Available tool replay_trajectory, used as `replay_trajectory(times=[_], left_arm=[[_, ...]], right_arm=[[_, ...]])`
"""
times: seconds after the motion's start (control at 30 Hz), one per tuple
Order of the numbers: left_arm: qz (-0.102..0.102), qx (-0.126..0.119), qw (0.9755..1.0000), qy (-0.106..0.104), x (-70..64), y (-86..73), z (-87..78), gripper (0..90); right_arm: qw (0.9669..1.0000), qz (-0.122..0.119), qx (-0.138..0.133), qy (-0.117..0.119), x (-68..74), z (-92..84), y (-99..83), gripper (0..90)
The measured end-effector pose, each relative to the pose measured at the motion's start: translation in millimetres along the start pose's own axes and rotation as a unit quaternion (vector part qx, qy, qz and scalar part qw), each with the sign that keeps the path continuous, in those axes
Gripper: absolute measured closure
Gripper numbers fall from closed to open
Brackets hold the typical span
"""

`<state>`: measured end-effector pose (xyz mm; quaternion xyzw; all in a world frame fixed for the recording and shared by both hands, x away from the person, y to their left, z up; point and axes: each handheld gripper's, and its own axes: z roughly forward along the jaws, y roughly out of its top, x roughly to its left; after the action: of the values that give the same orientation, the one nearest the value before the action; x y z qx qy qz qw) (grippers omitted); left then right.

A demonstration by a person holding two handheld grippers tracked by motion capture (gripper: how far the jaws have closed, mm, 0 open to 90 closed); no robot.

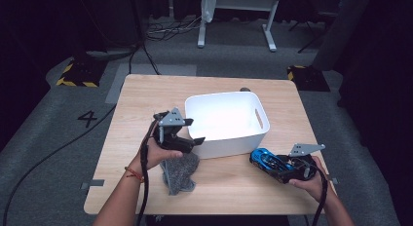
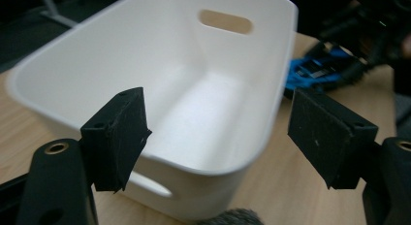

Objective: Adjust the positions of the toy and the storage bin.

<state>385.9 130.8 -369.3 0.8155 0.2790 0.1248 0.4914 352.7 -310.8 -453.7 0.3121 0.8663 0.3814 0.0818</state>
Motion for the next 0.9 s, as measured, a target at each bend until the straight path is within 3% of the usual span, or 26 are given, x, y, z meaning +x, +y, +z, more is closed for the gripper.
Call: replay_trajectory(times=[0.07,0.1,0.13,0.2,0.3,0.4,0.43,0.57,0.63,0.67,0.7,0.9], left_arm=[[-0.031,-0.003,0.9979,0.057,6.0,0.0,0.6,21.4],[-0.048,-0.007,0.9961,0.074,9.3,-0.6,1.8,20.9],[-0.062,-0.008,0.9948,0.080,12.1,-1.4,3.5,20.8],[-0.064,-0.004,0.9927,0.102,15.8,-2.3,8.7,19.7],[-0.071,0.001,0.9915,0.109,19.3,-2.7,18.9,20.7],[-0.072,0.017,0.9910,0.112,22.8,-1.6,30.7,27.1],[-0.068,0.023,0.9905,0.117,23.5,-1.1,33.9,33.1],[-0.070,0.034,0.9872,0.140,30.5,-0.1,40.9,42.2],[-0.081,0.038,0.9883,0.124,35.9,-0.6,43.3,45.0],[-0.082,0.049,0.9872,0.128,37.4,-1.1,46.5,45.9],[-0.085,0.045,0.9870,0.129,37.5,-1.1,48.3,45.9],[-0.075,0.044,0.9899,0.112,35.8,3.2,56.6,57.8]], right_arm=[[1.0000,0.001,-0.001,0.001,-0.6,-1.6,0.2,28.2],[1.0000,0.002,-0.002,0.000,-0.9,-2.2,0.2,28.2],[1.0000,0.001,-0.001,0.000,-1.0,-2.7,0.1,28.2],[1.0000,0.000,0.001,0.000,-1.0,-4.0,-2.0,28.2],[1.0000,0.002,0.000,-0.002,-1.7,-7.7,-6.1,28.2],[0.9999,0.005,-0.009,-0.002,-2.7,-13.0,-7.4,28.2],[0.9999,0.007,-0.012,0.001,-3.1,-14.9,-7.6,28.2],[0.9999,0.004,-0.014,0.002,-2.2,-22.7,-9.7,28.2],[0.9998,0.006,-0.018,0.001,-2.6,-27.4,-11.9,28.2],[0.9997,0.009,-0.021,0.000,-3.0,-29.7,-13.1,28.2],[0.9997,0.009,-0.023,0.000,-3.6,-32.3,-14.2,28.2],[0.9990,0.016,-0.042,-0.005,-5.0,-47.2,-16.8,28.2]])
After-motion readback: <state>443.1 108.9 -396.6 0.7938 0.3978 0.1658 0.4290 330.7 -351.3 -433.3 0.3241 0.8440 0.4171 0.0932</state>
